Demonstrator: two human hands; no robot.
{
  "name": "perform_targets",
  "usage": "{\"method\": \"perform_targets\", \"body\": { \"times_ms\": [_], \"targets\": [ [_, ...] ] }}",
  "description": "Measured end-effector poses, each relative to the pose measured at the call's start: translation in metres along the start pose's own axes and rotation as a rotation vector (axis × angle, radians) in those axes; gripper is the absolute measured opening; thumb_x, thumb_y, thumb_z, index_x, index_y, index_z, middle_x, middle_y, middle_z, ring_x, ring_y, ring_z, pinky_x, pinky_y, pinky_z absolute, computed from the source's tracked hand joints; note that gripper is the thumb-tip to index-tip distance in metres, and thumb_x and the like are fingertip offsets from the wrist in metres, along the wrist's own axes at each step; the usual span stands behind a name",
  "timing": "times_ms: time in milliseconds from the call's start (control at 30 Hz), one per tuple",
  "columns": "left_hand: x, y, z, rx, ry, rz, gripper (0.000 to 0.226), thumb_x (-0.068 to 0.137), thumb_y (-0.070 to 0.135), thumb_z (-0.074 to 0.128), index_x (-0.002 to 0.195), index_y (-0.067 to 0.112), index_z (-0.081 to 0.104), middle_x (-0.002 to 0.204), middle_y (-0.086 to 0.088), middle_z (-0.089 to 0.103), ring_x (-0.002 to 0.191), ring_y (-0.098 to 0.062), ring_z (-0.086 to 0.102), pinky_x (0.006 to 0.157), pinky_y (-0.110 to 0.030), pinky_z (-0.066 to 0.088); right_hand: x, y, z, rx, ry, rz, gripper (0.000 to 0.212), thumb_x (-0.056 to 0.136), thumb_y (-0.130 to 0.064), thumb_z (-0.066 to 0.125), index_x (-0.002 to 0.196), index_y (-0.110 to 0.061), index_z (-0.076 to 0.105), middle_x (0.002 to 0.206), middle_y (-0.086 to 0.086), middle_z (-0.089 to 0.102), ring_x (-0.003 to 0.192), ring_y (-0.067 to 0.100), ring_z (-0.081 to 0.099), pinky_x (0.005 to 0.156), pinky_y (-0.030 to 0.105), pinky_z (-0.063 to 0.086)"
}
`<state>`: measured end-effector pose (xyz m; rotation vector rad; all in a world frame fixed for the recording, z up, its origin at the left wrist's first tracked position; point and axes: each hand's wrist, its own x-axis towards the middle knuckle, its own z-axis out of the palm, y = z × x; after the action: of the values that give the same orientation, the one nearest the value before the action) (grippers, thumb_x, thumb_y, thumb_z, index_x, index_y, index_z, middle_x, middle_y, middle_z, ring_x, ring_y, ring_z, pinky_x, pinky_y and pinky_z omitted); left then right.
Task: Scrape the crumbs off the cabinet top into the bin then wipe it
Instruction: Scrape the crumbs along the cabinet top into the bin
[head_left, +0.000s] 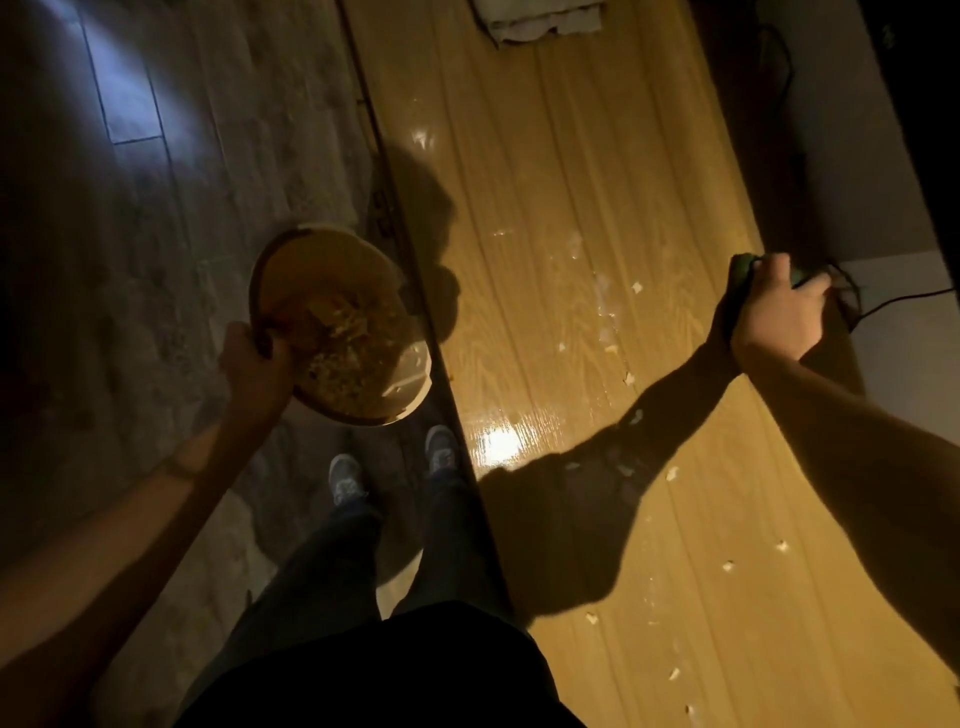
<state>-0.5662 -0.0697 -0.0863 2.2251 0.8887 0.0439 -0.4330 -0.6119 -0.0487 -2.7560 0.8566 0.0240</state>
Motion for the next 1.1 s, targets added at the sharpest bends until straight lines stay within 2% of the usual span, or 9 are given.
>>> {"method": "perform_targets", "body": {
  "times_ms": [67,167,300,500,567,700,833,933,1100],
  "targets": [
    [-0.004,-0.002,0.002,-0.015,-0.021,-0.012,0.022,0.096,0.015,0.058,0.09,-0.005,0.052,0.084,-0.026,0.052,0.084,-0.041,0.059,0.071,-0.051,0.044,-0.009,-0.007,0.003,0.016,0.035,0.02,0.06,0.085,-0.079,0.034,0.122,-0.032,0.043,0.124,0.008,0.057,0.106,0.032,0.059,0.086,0.045,0.043],
    [-0.008,-0.004,0.004,0.003,-0.041,-0.056,0.024,0.095,0.014,0.057,0.095,-0.009,0.053,0.091,-0.032,0.056,0.088,-0.043,0.06,0.071,-0.051,0.045,-0.029,-0.022,0.007,-0.05,-0.017,-0.178,0.04,0.094,-0.071,0.027,0.111,-0.038,0.043,0.11,0.003,0.042,0.092,0.026,0.053,0.079,0.044,0.045],
    [-0.016,-0.008,0.003,0.042,-0.049,-0.061,0.026,0.093,0.02,0.059,0.095,-0.006,0.053,0.091,-0.028,0.057,0.085,-0.036,0.058,0.068,-0.043,0.04,-0.067,-0.052,0.02,-0.061,-0.07,-0.344,0.033,0.105,-0.054,0.032,0.127,-0.031,0.04,0.123,0.012,0.038,0.086,0.026,0.053,0.074,0.046,0.059],
    [-0.027,-0.011,-0.006,-0.034,-0.096,-0.053,0.042,0.083,0.056,0.049,0.089,0.014,0.049,0.073,0.005,0.051,0.064,-0.01,0.047,0.058,-0.027,0.032,-0.15,-0.114,0.038,-0.102,-0.144,-0.589,0.041,0.1,-0.031,0.048,0.14,-0.023,0.04,0.125,0.019,0.042,0.086,0.034,0.062,0.063,0.043,0.058],
    [-0.029,-0.015,-0.01,-0.023,-0.147,-0.071,0.049,0.084,0.062,0.05,0.089,0.014,0.052,0.076,0.0,0.056,0.068,-0.014,0.055,0.058,-0.028,0.038,-0.184,-0.14,0.044,-0.117,-0.167,-0.62,0.043,0.101,-0.025,0.054,0.142,-0.022,0.042,0.124,0.019,0.043,0.086,0.035,0.063,0.065,0.044,0.059],
    [-0.036,-0.012,-0.022,-0.032,-0.148,0.013,0.033,0.093,0.039,0.057,0.089,0.006,0.054,0.082,-0.011,0.057,0.077,-0.03,0.058,0.064,-0.04,0.046,-0.246,-0.192,0.059,-0.165,-0.229,-0.713,0.039,0.104,-0.024,0.047,0.142,-0.023,0.043,0.129,0.02,0.043,0.086,0.038,0.064,0.068,0.045,0.056],
    [-0.048,0.0,-0.035,-0.11,-0.173,0.021,0.021,0.095,0.022,0.059,0.096,0.001,0.053,0.086,-0.013,0.052,0.079,-0.024,0.052,0.058,-0.027,0.034,-0.306,-0.229,0.082,-0.25,-0.366,-0.936,0.037,0.105,-0.026,0.044,0.142,-0.023,0.041,0.137,0.022,0.038,0.103,0.042,0.06,0.073,0.047,0.054],
    [-0.052,0.003,-0.042,-0.152,-0.191,-0.035,0.027,0.097,0.019,0.057,0.11,-0.003,0.054,0.097,-0.018,0.057,0.09,-0.025,0.056,0.074,-0.034,0.045,-0.333,-0.234,0.087,-0.093,-0.39,-0.913,0.032,0.103,-0.028,0.05,0.135,-0.029,0.048,0.131,0.021,0.043,0.1,0.042,0.059,0.067,0.045,0.052],
    [-0.05,0.001,-0.035,-0.179,-0.176,-0.081,0.028,0.095,0.02,0.058,0.109,-0.005,0.056,0.101,-0.024,0.062,0.094,-0.034,0.062,0.081,-0.048,0.052,-0.284,-0.221,0.069,0.044,-0.287,-0.812,0.029,0.106,-0.041,0.043,0.133,-0.029,0.048,0.117,0.016,0.043,0.08,0.037,0.062,0.059,0.036,0.043]
  ]
}}
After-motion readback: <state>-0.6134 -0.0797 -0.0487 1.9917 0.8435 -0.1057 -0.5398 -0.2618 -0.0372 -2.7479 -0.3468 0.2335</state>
